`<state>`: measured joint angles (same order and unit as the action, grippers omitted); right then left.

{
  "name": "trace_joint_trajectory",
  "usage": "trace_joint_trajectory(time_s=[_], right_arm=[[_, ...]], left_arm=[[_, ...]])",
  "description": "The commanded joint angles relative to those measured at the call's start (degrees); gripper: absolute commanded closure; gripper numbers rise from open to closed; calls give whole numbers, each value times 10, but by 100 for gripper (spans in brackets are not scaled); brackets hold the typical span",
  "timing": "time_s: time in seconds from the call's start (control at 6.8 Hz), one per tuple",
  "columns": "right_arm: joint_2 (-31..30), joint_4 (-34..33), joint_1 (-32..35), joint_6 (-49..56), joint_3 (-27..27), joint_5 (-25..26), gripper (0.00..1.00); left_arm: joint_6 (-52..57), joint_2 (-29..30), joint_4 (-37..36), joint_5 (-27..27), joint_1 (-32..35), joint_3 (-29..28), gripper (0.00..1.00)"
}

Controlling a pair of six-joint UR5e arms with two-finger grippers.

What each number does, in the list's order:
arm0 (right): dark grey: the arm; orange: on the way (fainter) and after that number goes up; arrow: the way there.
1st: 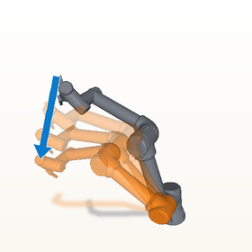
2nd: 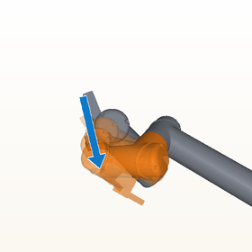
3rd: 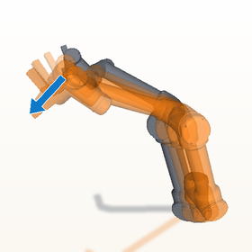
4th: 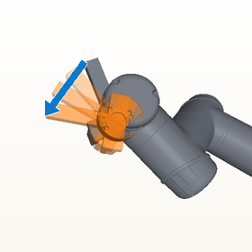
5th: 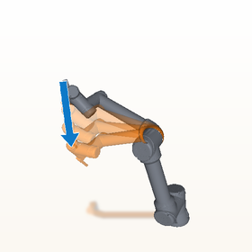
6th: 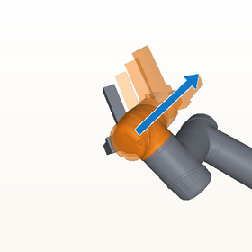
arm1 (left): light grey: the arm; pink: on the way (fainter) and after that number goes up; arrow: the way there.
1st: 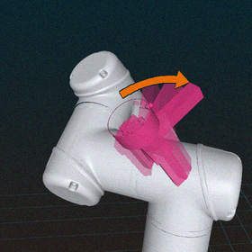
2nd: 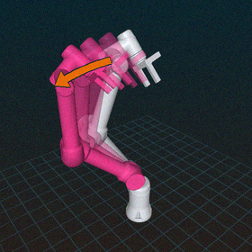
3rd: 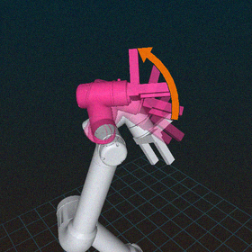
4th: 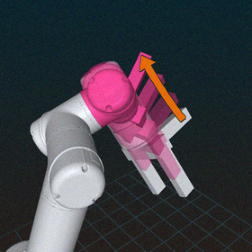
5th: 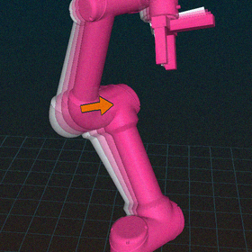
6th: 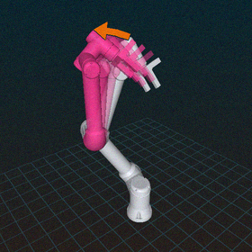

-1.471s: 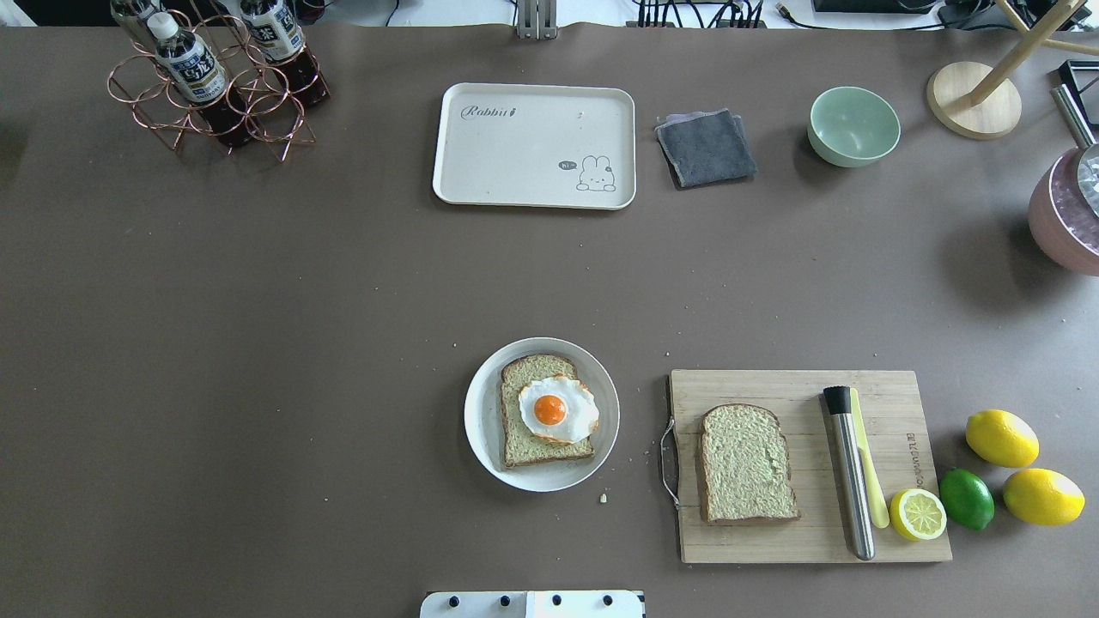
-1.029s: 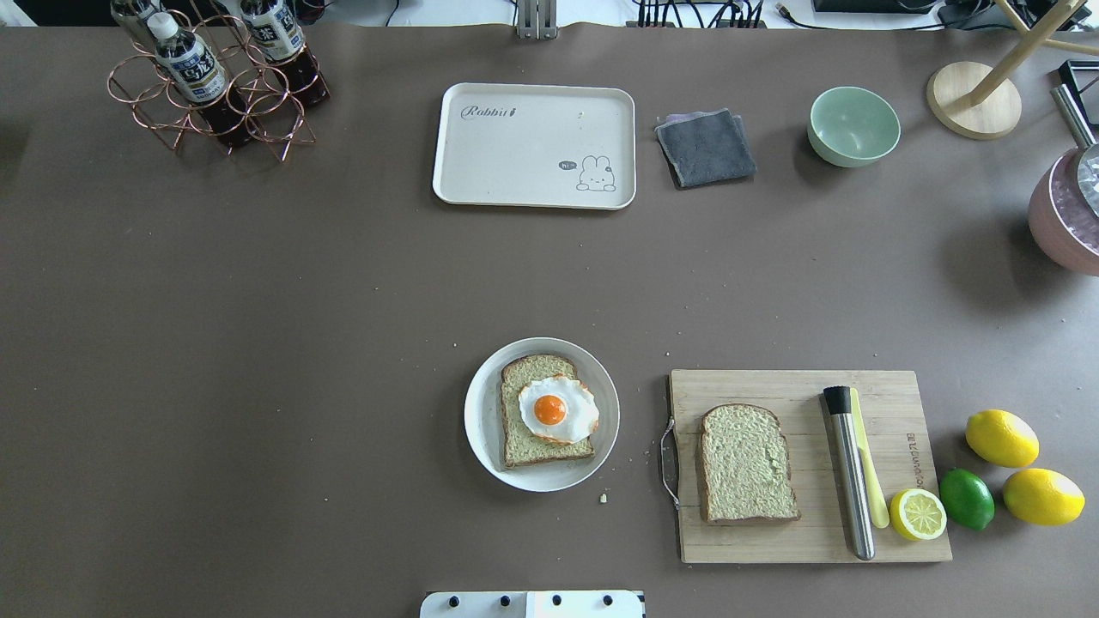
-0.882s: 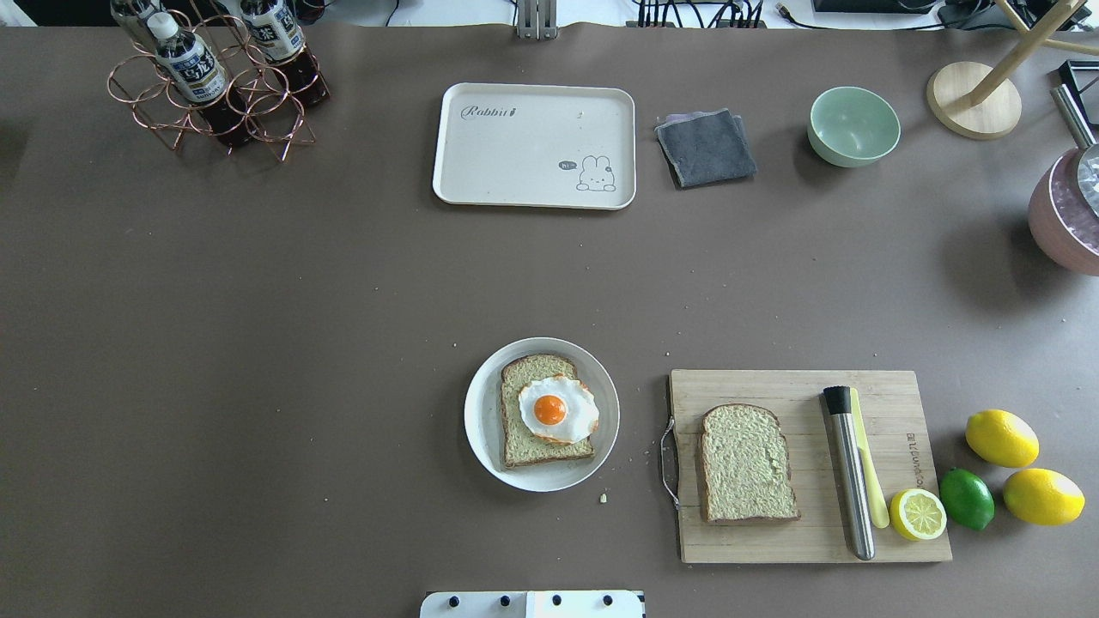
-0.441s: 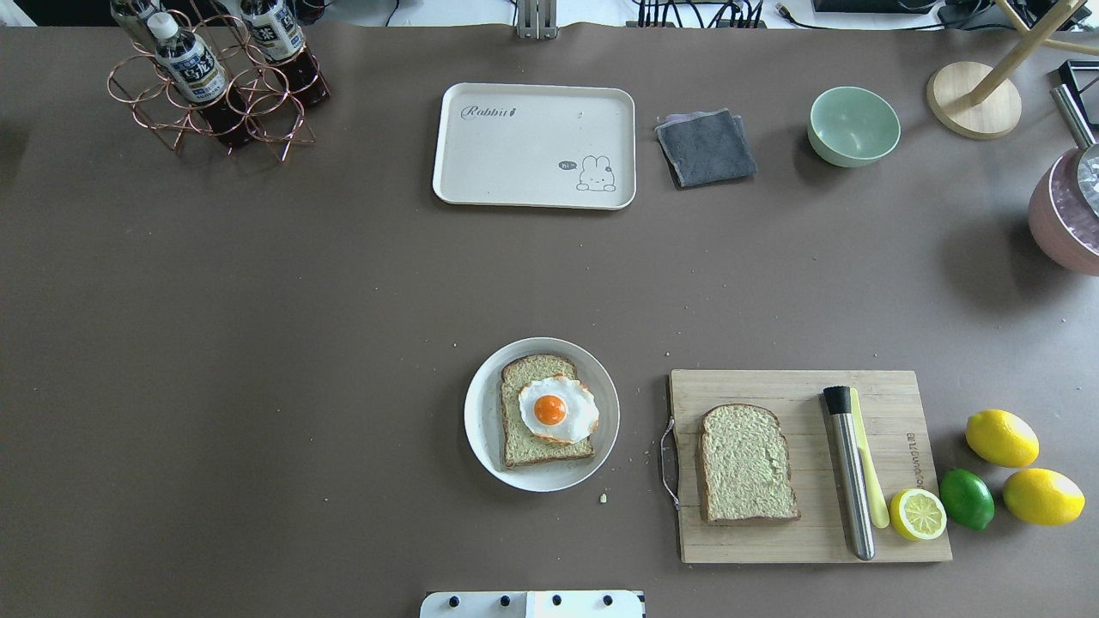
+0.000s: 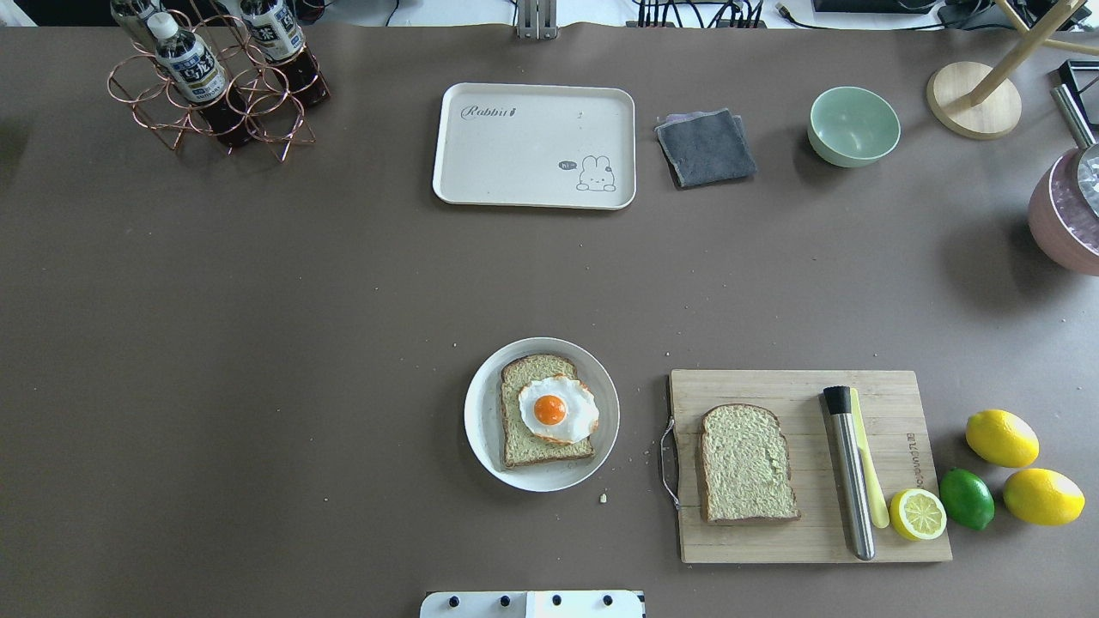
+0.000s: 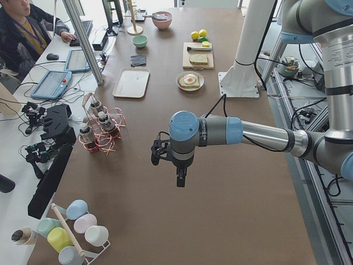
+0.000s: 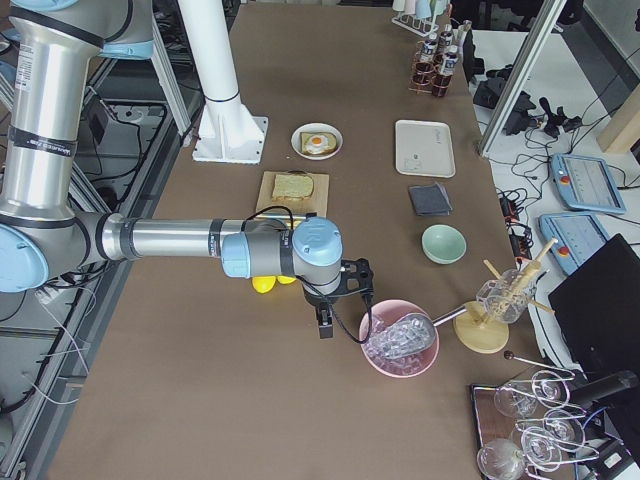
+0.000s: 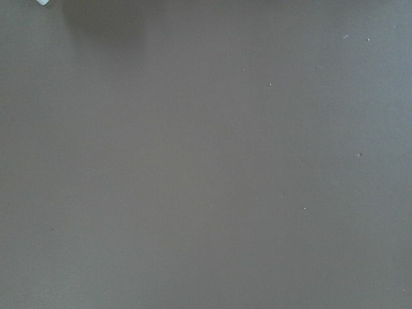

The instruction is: Make sandwich and place on tray

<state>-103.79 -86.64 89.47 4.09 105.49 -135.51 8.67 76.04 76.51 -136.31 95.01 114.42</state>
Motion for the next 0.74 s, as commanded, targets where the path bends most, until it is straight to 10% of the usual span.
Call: trace_joint_trajectory(time_s=[0.0,0.59], right_arm=[[-1,0,0,-5,0,-26,0],[5,11,-32,-36,30,-44,0]], left_arm=[[0,-3,11,0,-1,-2,2],[-1,-12,23,0,-1,-2,2]])
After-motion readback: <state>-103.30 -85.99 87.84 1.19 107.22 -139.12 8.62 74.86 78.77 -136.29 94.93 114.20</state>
